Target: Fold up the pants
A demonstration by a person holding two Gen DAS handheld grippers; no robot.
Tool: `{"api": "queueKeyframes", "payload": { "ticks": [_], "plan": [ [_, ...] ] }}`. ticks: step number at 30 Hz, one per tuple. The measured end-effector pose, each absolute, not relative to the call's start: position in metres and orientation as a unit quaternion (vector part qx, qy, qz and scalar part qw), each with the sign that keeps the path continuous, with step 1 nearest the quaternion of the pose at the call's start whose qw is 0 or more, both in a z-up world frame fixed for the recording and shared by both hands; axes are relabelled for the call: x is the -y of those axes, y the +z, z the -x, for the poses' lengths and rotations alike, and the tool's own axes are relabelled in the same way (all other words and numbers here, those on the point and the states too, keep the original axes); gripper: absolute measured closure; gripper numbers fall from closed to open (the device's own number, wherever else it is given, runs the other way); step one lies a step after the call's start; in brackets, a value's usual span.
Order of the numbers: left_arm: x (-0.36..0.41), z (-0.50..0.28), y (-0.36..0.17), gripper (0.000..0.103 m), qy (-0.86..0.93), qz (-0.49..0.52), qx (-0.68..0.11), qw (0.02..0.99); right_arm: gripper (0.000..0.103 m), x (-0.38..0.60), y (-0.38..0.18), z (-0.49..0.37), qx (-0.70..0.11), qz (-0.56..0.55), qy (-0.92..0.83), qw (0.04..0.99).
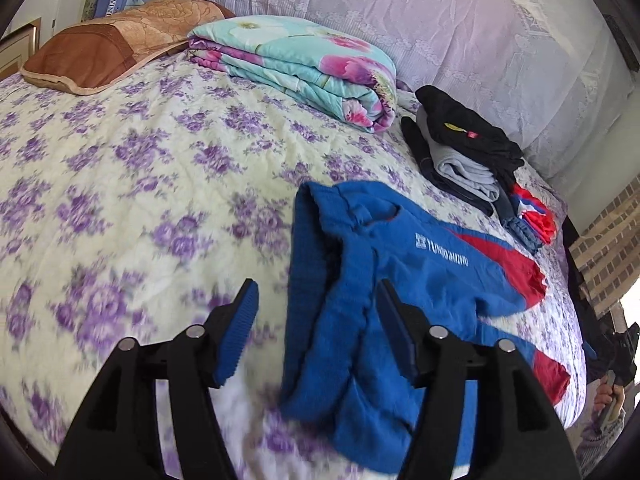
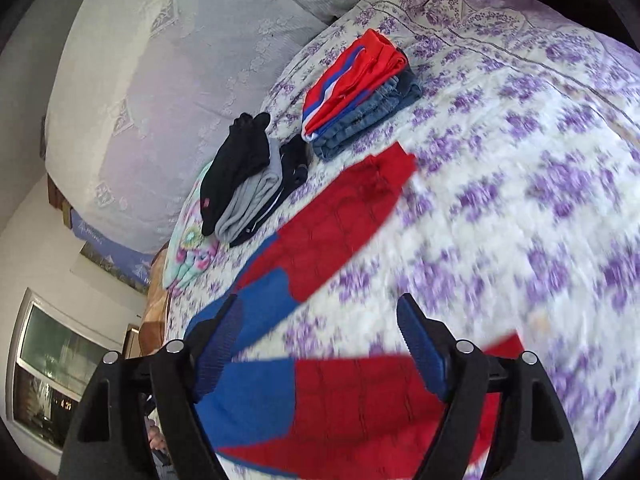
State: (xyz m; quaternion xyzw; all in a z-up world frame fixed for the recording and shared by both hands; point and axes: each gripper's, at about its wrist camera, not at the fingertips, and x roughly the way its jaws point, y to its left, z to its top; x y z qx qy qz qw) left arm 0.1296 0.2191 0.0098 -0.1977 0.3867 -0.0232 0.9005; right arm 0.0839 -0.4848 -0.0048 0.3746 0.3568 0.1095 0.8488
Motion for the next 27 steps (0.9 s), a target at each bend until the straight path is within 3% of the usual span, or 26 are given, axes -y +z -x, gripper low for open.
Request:
{"api": "queueKeyframes", "payload": {
  "ticks": [4, 12, 16, 25, 27],
  "plan": [
    [-0.215, -0.092, 0.002, 0.033, -0.024, 0.195, -0.391, 0.899, 0.022, 0.491, -0.024, -0.035, -0.352, -0.39, 0.104, 0.844],
    [-0.209, -0.055, -0.041, 0.032, -0.054, 0.237, -0.424, 0.872, 0.022, 0.513, -0.069, 0.031, -0.357, -0.443, 0.08, 0.819],
    [-0.194, -0.061, -0.046, 0.023, -0.043, 0.216, -0.428, 0.877, 0.022, 0.51, -0.098, 0.021, -0.372, -0.469, 0.079, 0.797],
    [-0.194, -0.064, -0.045, 0.02, -0.044, 0.246, -0.43, 0.867, 0.021, 0.496, -0.102, -0.009, -0.351, -0.46, 0.075, 0.813],
    [-0.198, -0.063, -0.045, 0.02, -0.046, 0.261, -0.428, 0.864, 0.025, 0.493, -0.098, -0.013, -0.347, -0.447, 0.077, 0.821]
  ]
}}
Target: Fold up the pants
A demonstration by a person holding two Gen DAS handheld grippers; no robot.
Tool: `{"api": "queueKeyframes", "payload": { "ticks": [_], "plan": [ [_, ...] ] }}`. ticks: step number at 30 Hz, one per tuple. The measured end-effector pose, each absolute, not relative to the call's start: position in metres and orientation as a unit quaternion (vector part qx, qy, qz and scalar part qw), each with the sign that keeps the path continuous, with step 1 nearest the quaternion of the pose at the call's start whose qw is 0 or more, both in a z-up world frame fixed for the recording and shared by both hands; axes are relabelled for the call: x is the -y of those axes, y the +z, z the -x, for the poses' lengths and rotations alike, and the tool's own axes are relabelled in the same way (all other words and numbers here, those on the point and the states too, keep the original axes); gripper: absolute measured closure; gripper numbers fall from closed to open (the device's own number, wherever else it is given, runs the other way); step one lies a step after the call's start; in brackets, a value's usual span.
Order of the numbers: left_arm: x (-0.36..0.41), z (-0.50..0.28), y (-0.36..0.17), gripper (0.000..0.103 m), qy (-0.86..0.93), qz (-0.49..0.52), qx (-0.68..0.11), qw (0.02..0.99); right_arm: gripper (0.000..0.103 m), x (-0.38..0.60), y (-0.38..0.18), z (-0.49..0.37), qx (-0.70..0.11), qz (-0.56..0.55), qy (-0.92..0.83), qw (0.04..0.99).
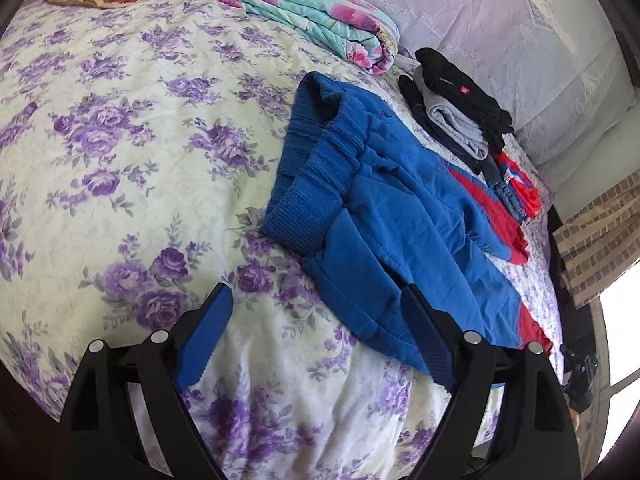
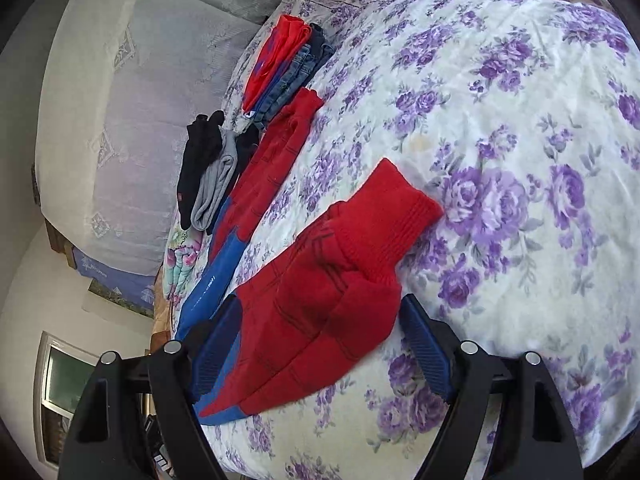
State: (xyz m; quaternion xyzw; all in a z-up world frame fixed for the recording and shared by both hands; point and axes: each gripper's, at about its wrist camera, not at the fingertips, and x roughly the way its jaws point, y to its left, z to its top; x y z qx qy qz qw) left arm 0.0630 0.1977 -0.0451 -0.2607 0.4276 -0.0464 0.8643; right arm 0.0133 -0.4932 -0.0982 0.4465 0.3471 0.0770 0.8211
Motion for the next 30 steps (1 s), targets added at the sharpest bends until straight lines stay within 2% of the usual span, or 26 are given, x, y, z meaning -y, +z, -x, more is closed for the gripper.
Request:
{"api": "queueKeyframes", "payload": {
  "ticks": [2, 5, 8, 9, 10, 11, 12, 13, 16, 19, 22, 23, 24, 25, 27, 30],
  "plan": [
    [-0.2, -0.068, -0.046, 0.02, -0.044, 0.273, -0.427, 0.861, 0.032, 0.492, -0.098, -0.018, -0.347, -0.442, 0.078, 0.824],
    [-0.208, -0.082, -0.046, 0.02, -0.041, 0.311, -0.417, 0.853, 0.056, 0.498, -0.103, -0.026, -0.346, -0.455, 0.08, 0.817],
    [-0.211, -0.095, -0.047, 0.02, -0.046, 0.338, -0.416, 0.843, 0.068, 0.505, -0.107, -0.031, -0.345, -0.472, 0.09, 0.806],
    [-0.21, -0.097, -0.047, 0.024, -0.045, 0.34, -0.416, 0.842, 0.071, 0.505, -0.106, -0.031, -0.344, -0.471, 0.091, 0.808],
    [-0.208, -0.097, -0.046, 0.039, -0.047, 0.34, -0.415, 0.843, 0.075, 0.505, -0.104, -0.032, -0.342, -0.468, 0.094, 0.81],
    [-0.206, -0.097, -0.045, 0.047, -0.052, 0.339, -0.415, 0.843, 0.08, 0.504, -0.101, -0.033, -0.341, -0.465, 0.097, 0.812],
    [-0.207, -0.096, -0.045, 0.066, -0.054, 0.343, -0.415, 0.841, 0.082, 0.504, -0.098, -0.034, -0.338, -0.463, 0.099, 0.814],
    [-0.209, -0.095, -0.045, 0.074, -0.061, 0.354, -0.412, 0.838, 0.082, 0.504, -0.094, -0.034, -0.334, -0.461, 0.1, 0.816],
    [-0.215, -0.087, -0.039, 0.078, -0.06, 0.363, -0.399, 0.84, 0.084, 0.507, -0.08, -0.035, -0.322, -0.455, 0.101, 0.824],
    [-0.214, -0.074, -0.021, 0.078, -0.054, 0.338, -0.384, 0.857, 0.084, 0.511, -0.073, -0.032, -0.318, -0.448, 0.1, 0.83],
    [-0.214, -0.069, -0.024, 0.076, -0.04, 0.318, -0.399, 0.859, 0.083, 0.513, -0.092, -0.03, -0.354, -0.441, 0.084, 0.82],
    [-0.214, -0.069, -0.032, 0.074, -0.029, 0.314, -0.416, 0.853, 0.077, 0.513, -0.102, -0.029, -0.372, -0.444, 0.075, 0.812],
    [-0.214, -0.069, -0.038, 0.066, -0.017, 0.308, -0.427, 0.85, 0.077, 0.515, -0.11, -0.025, -0.382, -0.453, 0.075, 0.802],
    [-0.214, -0.066, -0.042, 0.053, -0.003, 0.299, -0.433, 0.85, 0.077, 0.518, -0.113, -0.019, -0.377, -0.464, 0.083, 0.798],
    [-0.218, -0.056, -0.038, 0.043, 0.004, 0.283, -0.423, 0.861, 0.069, 0.528, -0.105, -0.007, -0.366, -0.468, 0.08, 0.8],
    [-0.23, -0.045, -0.012, 0.029, 0.05, 0.24, -0.39, 0.887, 0.066, 0.547, -0.075, 0.005, -0.334, -0.446, 0.052, 0.829]
  ]
}}
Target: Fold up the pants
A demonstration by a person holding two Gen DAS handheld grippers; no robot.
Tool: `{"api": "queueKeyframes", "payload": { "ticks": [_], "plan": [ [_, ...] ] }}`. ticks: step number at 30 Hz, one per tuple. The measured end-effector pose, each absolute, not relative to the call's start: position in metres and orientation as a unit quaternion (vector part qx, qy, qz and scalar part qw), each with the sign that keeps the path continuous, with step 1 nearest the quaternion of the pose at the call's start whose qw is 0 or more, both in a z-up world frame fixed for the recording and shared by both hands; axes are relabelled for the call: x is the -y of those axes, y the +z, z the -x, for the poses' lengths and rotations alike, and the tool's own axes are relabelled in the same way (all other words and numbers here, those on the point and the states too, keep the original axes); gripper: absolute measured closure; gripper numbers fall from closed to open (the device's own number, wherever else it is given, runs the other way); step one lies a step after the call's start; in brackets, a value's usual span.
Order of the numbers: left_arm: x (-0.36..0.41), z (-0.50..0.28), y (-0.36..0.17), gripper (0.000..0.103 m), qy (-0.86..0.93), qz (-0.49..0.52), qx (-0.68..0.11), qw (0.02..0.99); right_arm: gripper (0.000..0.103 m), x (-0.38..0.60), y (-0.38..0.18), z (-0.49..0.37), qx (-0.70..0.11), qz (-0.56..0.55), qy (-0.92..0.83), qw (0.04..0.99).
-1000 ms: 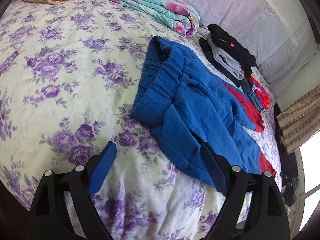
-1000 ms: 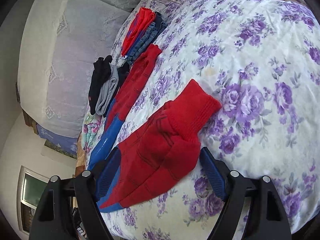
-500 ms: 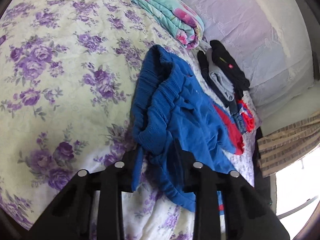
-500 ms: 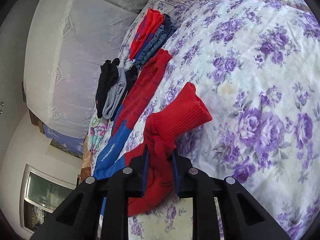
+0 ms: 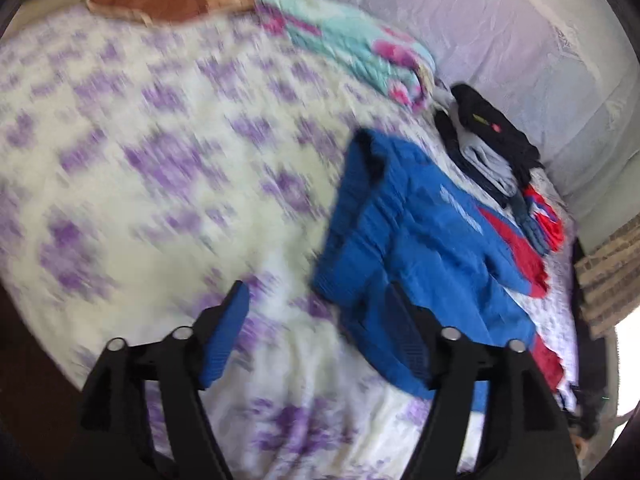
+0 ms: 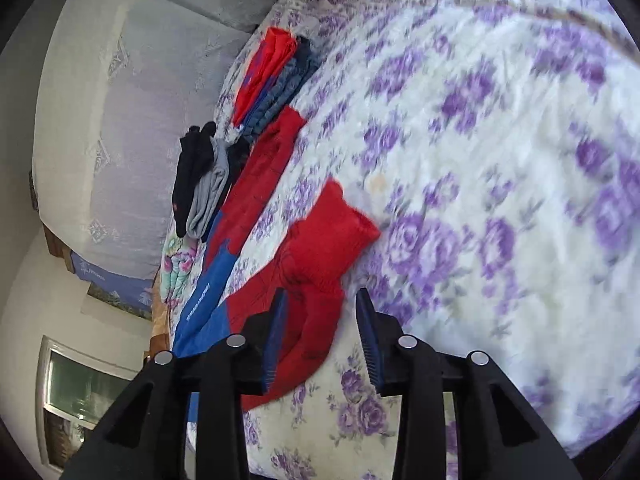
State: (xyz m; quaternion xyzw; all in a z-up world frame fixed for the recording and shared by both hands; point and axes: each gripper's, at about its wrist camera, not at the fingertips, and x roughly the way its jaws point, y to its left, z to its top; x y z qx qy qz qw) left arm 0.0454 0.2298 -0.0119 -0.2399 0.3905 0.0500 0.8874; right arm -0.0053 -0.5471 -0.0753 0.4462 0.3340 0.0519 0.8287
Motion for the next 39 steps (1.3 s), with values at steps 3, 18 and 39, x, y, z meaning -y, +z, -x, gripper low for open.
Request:
{"api": "queueKeyframes", "payload": {
  "ticks": [3, 18, 39],
  "plan": [
    [-0.24, -0.055, 0.018, 0.026, 0.065, 0.208, -0.363, 0.906, 0.066, 0.561, -0.046, -0.002, -0.304, -0.439, 0.054, 0.844],
    [-0.204, -0.212, 0.017, 0.025, -0.01, 0.145, -0.417, 0.897, 0.055, 0.523, -0.034, -0.186, -0.359, -0.457, 0.11, 0.806],
    [-0.184, -0.286, -0.021, 0.025, -0.037, 0.115, -0.466, 0.876, 0.042, 0.544, -0.067, -0.315, -0.409, -0.394, 0.028, 0.823]
  ]
}}
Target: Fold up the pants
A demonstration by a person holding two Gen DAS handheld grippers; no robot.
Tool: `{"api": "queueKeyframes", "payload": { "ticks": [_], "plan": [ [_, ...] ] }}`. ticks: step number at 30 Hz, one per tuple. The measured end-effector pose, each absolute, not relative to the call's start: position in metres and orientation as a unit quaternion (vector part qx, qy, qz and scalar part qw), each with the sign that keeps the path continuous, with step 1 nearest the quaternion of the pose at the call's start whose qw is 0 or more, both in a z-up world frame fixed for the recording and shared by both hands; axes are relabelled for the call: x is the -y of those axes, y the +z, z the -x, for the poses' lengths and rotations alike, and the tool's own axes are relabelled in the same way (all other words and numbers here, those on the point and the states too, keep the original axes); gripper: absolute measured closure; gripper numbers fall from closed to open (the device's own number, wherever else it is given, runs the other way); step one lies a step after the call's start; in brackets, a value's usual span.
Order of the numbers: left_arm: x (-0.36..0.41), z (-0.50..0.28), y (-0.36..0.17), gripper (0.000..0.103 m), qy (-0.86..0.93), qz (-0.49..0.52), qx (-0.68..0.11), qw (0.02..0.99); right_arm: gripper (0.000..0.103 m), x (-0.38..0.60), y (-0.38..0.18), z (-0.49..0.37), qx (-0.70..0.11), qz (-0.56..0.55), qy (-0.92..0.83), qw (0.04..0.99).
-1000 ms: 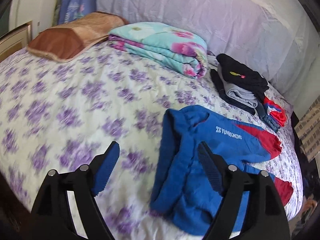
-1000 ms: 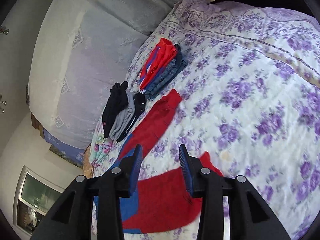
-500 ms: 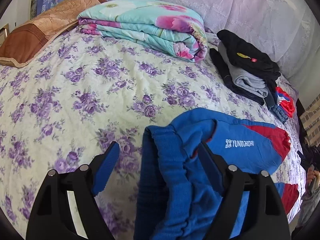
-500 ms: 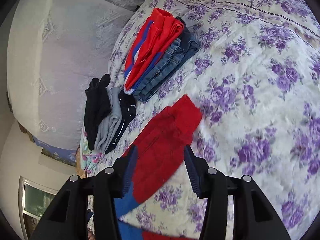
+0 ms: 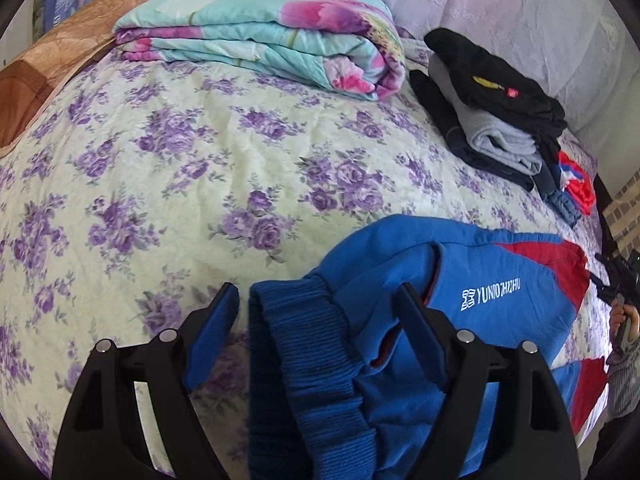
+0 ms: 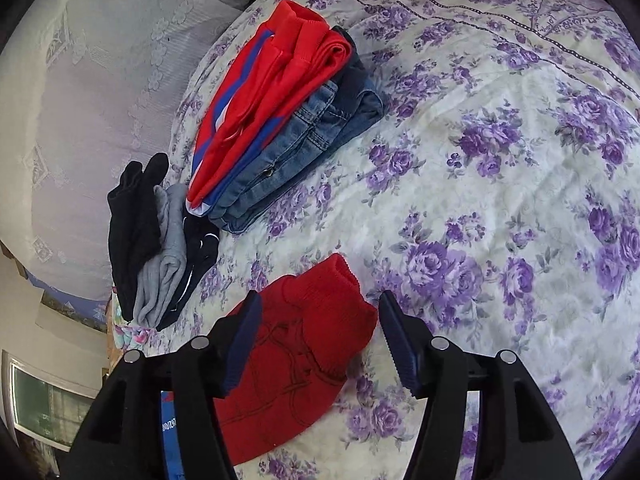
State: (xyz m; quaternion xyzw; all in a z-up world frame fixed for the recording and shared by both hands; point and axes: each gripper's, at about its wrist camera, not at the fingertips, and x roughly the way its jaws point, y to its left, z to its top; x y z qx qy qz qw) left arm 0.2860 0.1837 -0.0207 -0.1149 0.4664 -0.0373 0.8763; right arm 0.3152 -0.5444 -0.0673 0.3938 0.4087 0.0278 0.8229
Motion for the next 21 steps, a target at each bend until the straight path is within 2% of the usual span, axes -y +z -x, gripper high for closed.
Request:
{"api": "queueKeyframes", "payload": {
  "ticks": [7, 13, 14, 16, 21],
  "plan": [
    [-0.173, -0.303, -0.03, 0.023, -0.01, 0.083, -0.485, 0.87, 0.039, 0.538, -0.075, -0.327, -0.427, -0.373, 0.02, 0.824],
    [-0.181, -0.31, -0.034, 0.022, -0.014, 0.104, -0.49, 0.865, 0.039, 0.532, -0.076, -0.34, -0.439, -0.356, 0.033, 0.824],
    [-0.181, -0.311, -0.034, 0.024, -0.018, 0.104, -0.488, 0.866, 0.039, 0.53, -0.074, -0.342, -0.439, -0.351, 0.033, 0.826],
    [-0.179, -0.313, -0.033, 0.035, -0.029, 0.101, -0.489, 0.866, 0.039, 0.53, -0.071, -0.347, -0.44, -0.341, 0.036, 0.83],
    [-0.169, -0.318, -0.03, 0.049, -0.037, 0.076, -0.489, 0.868, 0.039, 0.526, -0.065, -0.355, -0.44, -0.313, 0.054, 0.84]
  ]
}}
